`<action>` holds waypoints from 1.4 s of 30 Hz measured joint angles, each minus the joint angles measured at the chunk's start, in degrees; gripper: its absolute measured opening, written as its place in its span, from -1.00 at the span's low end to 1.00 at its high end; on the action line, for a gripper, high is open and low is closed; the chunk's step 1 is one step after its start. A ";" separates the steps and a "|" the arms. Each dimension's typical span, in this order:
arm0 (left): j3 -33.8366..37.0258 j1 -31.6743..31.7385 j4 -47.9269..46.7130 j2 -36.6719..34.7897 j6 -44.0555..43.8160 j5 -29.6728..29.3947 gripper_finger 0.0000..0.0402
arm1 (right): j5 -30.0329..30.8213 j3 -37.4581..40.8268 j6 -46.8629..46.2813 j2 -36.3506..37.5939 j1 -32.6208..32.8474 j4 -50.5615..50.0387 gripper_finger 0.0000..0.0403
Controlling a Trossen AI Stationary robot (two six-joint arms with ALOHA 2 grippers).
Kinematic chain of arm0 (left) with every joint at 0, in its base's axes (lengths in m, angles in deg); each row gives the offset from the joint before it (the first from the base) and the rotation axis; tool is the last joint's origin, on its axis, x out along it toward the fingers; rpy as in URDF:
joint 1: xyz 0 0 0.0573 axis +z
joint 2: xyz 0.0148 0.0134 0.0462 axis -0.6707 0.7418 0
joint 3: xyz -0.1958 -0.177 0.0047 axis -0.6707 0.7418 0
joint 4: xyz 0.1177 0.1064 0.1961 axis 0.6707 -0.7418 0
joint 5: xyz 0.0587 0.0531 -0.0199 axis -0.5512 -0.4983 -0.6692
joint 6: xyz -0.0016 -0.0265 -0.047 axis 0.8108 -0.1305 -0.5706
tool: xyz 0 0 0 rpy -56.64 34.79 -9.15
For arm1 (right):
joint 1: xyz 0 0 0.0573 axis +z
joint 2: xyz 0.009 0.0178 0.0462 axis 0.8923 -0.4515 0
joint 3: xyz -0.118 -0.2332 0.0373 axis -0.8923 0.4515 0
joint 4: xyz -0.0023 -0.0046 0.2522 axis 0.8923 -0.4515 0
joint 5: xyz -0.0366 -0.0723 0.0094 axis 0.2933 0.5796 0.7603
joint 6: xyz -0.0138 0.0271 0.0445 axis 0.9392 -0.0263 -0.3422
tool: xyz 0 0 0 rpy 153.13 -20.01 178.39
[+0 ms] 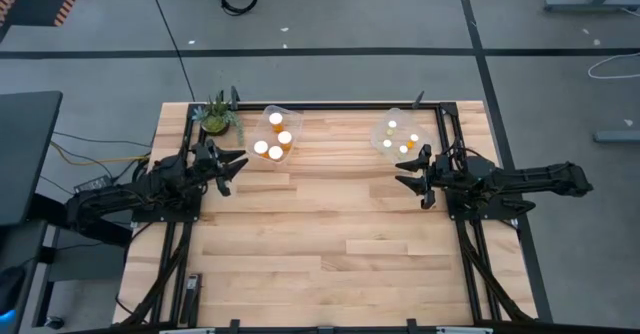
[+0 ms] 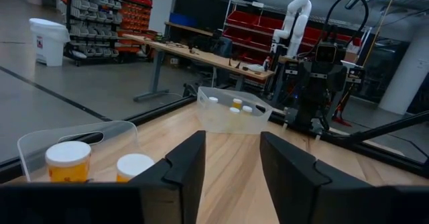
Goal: Pick and place medicine bottles into bin by pill shape (circle, oval)
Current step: Return to Home Position
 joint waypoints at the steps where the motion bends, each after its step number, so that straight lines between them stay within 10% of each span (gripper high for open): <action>1: 0.00 0.00 0.00 0.01 0.01 0.01 -0.24 | -0.01 0.00 0.00 0.00 0.00 0.00 -0.08; 42: 0.00 0.00 -0.01 0.01 0.01 0.00 -0.30 | -0.01 -0.02 0.00 0.00 0.00 0.01 -0.08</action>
